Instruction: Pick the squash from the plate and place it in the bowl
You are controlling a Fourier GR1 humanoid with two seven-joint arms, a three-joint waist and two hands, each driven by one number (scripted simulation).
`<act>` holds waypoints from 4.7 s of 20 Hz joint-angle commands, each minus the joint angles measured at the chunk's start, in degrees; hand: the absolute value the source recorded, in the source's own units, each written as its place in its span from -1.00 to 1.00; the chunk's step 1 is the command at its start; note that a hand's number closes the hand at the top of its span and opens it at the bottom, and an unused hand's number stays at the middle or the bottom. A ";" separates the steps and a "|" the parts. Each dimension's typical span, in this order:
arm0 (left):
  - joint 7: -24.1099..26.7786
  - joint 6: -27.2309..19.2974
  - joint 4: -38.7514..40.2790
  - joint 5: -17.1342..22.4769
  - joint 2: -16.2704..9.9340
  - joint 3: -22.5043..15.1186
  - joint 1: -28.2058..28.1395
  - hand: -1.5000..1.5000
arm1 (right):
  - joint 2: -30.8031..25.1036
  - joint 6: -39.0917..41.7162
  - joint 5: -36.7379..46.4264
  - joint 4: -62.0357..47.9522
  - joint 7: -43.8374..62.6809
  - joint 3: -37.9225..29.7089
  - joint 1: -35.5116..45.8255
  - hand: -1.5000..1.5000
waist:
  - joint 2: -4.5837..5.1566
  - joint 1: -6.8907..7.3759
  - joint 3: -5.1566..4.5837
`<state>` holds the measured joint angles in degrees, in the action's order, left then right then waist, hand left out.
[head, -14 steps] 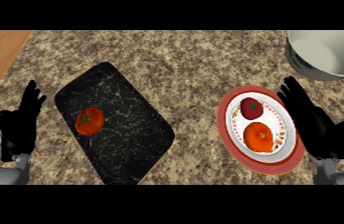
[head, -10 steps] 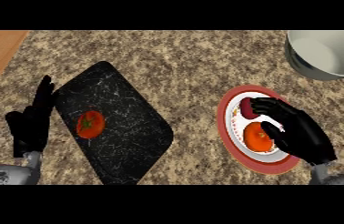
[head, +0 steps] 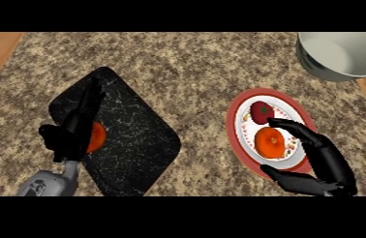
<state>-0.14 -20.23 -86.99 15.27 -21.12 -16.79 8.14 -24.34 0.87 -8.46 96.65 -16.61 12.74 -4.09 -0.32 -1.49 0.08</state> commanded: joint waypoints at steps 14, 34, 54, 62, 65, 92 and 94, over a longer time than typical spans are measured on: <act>-1.58 2.44 -0.71 -3.68 3.54 -0.10 0.75 0.00 | -11.75 0.58 -0.04 25.67 22.50 -12.61 -3.93 -1.00 | 0.21 1.29 -0.17; -3.27 6.83 0.51 -8.16 9.10 4.41 2.02 0.00 | -6.70 17.09 9.53 7.66 29.18 -7.65 1.85 -1.00 | 0.30 1.36 -0.08; -4.67 10.36 -2.67 -14.03 13.70 7.89 -1.24 0.00 | 5.30 24.64 7.86 5.65 28.20 -13.83 0.03 -1.00 | 0.29 1.45 -0.08; -4.48 12.97 1.89 -13.65 13.64 12.35 2.08 0.00 | 9.96 23.38 14.52 -1.03 20.24 -12.39 -0.90 -1.00 | 0.33 1.35 -0.08; -3.54 15.71 0.54 -13.34 13.18 13.48 1.32 0.00 | 10.86 23.26 15.18 -5.54 22.07 -13.64 5.54 -1.00 | 0.32 1.52 -0.08; -2.90 14.86 0.03 -17.69 16.67 11.69 -0.84 0.00 | 14.81 15.04 33.54 -18.21 16.40 -10.97 14.68 1.00 | 0.48 1.87 -0.16; -4.47 13.96 -2.34 -18.06 17.84 10.34 -1.19 0.00 | 19.27 5.52 34.23 -21.64 22.48 -16.28 18.45 1.00 | 0.67 3.04 -0.13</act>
<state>-5.07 -5.88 -89.32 -2.30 -4.18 -5.54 7.41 -11.93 14.13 25.84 79.09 -5.53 1.07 8.35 -0.60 0.39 -0.74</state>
